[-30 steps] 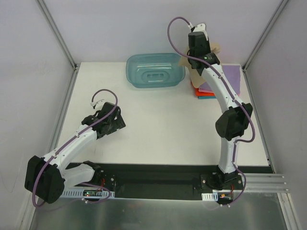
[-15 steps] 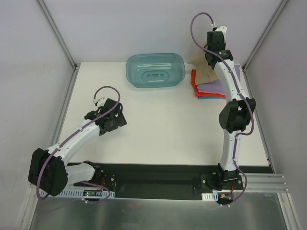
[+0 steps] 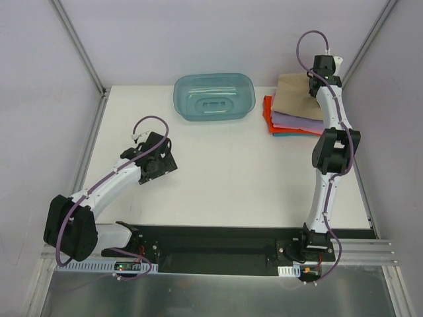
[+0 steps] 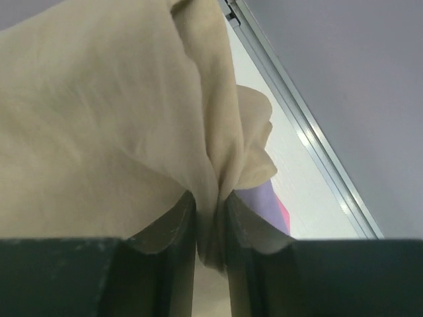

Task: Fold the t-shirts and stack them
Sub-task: Put the neatly folded tshirt into the corner of the board with the right arm

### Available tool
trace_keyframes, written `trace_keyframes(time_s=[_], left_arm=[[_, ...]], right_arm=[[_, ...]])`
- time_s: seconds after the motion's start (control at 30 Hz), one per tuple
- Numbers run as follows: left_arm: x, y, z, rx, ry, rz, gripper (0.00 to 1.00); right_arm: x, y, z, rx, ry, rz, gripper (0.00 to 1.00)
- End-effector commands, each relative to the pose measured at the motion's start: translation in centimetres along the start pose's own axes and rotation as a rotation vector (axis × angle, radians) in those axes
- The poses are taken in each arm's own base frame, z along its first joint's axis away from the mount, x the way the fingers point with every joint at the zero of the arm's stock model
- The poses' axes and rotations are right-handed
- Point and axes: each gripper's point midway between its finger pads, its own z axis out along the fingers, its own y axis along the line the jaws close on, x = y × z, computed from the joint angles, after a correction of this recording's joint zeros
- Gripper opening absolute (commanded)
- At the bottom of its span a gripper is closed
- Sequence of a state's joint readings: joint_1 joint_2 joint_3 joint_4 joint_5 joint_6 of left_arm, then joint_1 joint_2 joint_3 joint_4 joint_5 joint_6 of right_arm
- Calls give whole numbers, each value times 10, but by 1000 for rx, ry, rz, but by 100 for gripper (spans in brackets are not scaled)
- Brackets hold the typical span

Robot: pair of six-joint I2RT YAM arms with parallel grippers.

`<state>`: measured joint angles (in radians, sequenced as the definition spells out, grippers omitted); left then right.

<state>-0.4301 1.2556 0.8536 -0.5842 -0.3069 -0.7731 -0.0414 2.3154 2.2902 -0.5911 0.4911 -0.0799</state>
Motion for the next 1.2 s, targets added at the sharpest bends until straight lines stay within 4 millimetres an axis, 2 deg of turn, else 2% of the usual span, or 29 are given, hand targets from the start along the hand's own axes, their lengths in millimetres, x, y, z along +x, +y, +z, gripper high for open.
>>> trace_keyframes(time_s=[0.0,0.03,0.1,0.13,0.3,0.33,0.4,0.43,0.5,0.53,0.63,0.67,0.73,0.77,0.8,0.83,0.87,0.9,0.93,0.97,1.0,1.07,1.1,1.13,1.17], left_arm=[[-9,-8,-6,18,5,-6,99],[-8,-9,-5,19,8,-6,99],[-10,-11,-7,28,7,-2,99],[-11,-12,-7,29,5,-1,99],[-20,-16,-17,60,-24,-4,99],[-22,-17,-20,72,-35,-7,99],[-25,-18,-26,91,-47,-8,99],[-27,-19,-31,107,-60,-12,99],[-30,-18,-38,128,-83,-18,99],[-30,-18,-40,139,-87,-12,99],[-30,-18,-50,179,-101,6,99],[-28,-18,-52,188,-101,5,99],[-25,-17,-59,222,-106,-2,99],[-22,-17,-61,234,-104,-4,99],[-21,-15,-63,247,-112,-9,99],[-20,-14,-65,254,-115,-12,99],[-19,-13,-65,253,-119,-14,99],[-17,-11,-64,253,-122,-24,99],[-15,-15,-64,271,-118,-17,99],[-13,-18,-63,287,-115,-8,99],[-11,-20,-62,292,-113,-6,99],[-6,-25,-60,311,-121,7,100],[-5,-26,-61,327,-132,10,99],[-4,-27,-61,342,-136,11,99],[-1,-29,-58,365,-145,12,99]], right_arm=[[-17,-13,6,-19,-23,94,32],[-15,-10,7,-60,-10,110,52],[-16,-12,10,-106,4,123,81],[-17,-8,7,-141,7,120,99],[-35,-16,-24,-180,-26,79,97],[-45,-23,-41,-183,-50,84,97],[-54,-26,-63,-213,-74,76,97],[-59,-31,-81,-235,-95,74,97],[-68,-30,-106,-287,-128,65,97],[-80,-37,-132,-301,-172,69,97],[-72,-38,-160,-319,-187,33,97],[-66,-41,-176,-335,-190,24,97],[-55,-34,-199,-397,-190,22,97],[-55,-40,-226,-425,-227,41,97],[-23,-33,-221,-452,-165,43,97],[-17,-21,-229,-498,-197,55,97],[-10,-21,-237,-524,-221,63,97],[17,-20,-244,-547,-207,60,97],[21,-17,-255,-571,-221,96,97],[30,-17,-260,-583,-220,109,97],[54,-23,-262,-585,-208,116,97],[78,-22,-265,-601,-185,179,97],[77,-28,-280,-632,-239,203,97],[109,-28,-269,-621,-182,201,97],[118,-31,-270,-617,-181,207,97]])
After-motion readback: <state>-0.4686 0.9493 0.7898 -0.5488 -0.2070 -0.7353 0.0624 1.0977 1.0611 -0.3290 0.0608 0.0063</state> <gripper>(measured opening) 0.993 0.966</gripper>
